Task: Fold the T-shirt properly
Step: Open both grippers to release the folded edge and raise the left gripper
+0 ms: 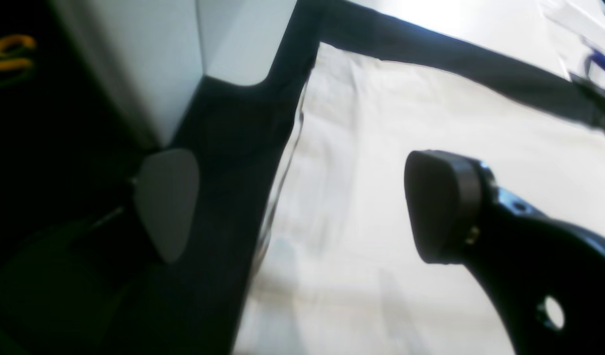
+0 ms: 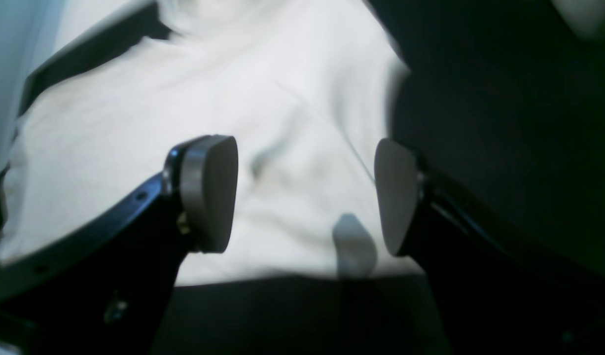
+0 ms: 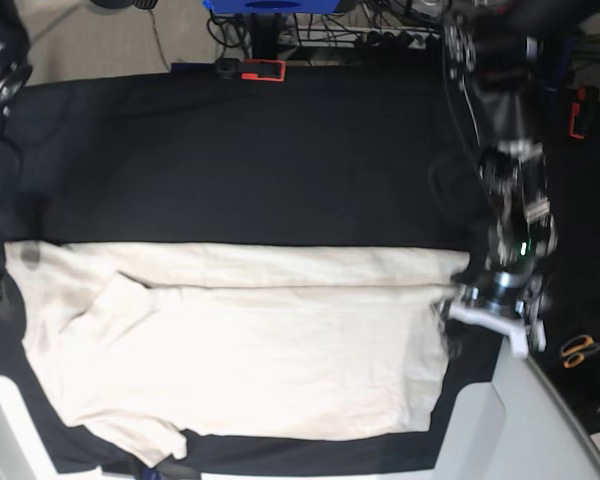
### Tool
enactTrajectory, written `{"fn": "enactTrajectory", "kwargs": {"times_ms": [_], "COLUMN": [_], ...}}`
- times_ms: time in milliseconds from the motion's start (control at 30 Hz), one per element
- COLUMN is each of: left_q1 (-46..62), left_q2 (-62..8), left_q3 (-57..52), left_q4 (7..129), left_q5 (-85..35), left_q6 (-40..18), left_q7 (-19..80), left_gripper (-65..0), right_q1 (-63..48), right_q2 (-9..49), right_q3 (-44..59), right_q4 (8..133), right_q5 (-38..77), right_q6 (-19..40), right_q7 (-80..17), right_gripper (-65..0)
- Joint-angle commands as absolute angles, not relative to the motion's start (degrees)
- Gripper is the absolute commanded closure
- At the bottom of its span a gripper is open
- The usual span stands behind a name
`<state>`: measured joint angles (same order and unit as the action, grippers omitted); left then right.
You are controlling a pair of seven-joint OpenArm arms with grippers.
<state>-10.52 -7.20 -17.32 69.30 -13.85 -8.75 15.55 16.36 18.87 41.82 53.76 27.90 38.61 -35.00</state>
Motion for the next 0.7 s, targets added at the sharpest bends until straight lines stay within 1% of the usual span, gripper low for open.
{"fn": "enactTrajectory", "kwargs": {"times_ms": [0, 67, 167, 300, 400, 467, 567, 667], "left_q1": [-8.8, -3.2, 3.4, 8.1, 10.1, 10.7, 11.6, 11.7], "left_q2": [-7.5, -7.5, -8.9, -10.0, -9.8, -9.8, -10.2, -10.7], "left_q3": [-17.3, -17.4, -17.7, -17.7, -17.5, -17.6, -17.9, -17.5], "left_q4": [72.7, 77.2, 80.7, 81.0, 81.0, 81.0, 79.4, 77.6], "left_q5": [-14.3, -14.2, -14.3, -14.3, -15.4, -19.4, -28.4, -32.4], "left_q6": [-8.8, -8.8, -8.9, -9.0, -9.0, -9.0, -9.0, -9.0], "left_q7": [14.5, 14.5, 14.5, 14.5, 14.5, 14.5, 14.6, 14.6], "left_gripper": [-65.0, -65.0, -65.0, -65.0, -65.0, -65.0, -65.0, -65.0], "right_q1": [16.6, 13.1, 11.1, 11.1, 11.9, 12.5, 14.0, 15.3], "right_q2": [18.6, 16.7, 13.2, 11.0, 10.9, 11.4, 12.8, 14.1], "right_q3": [44.1, 48.8, 54.5, 62.3, 64.9, 65.0, 65.0, 64.9], "right_q4": [56.6, 60.2, 63.1, 59.9, 54.7, 51.3, 46.6, 42.0], "right_q5": [29.7, 29.7, 29.7, 29.5, 29.7, 29.7, 29.7, 29.7], "right_q6": [40.0, 40.0, 40.0, 40.0, 40.0, 40.0, 40.0, 40.0], "right_q7": [-35.2, -39.2, -43.8, -47.0, -46.8, -46.8, -46.1, -42.2], "right_gripper": [-39.8, -39.8, -39.8, -39.8, -40.4, -40.4, -39.9, -39.8]}}
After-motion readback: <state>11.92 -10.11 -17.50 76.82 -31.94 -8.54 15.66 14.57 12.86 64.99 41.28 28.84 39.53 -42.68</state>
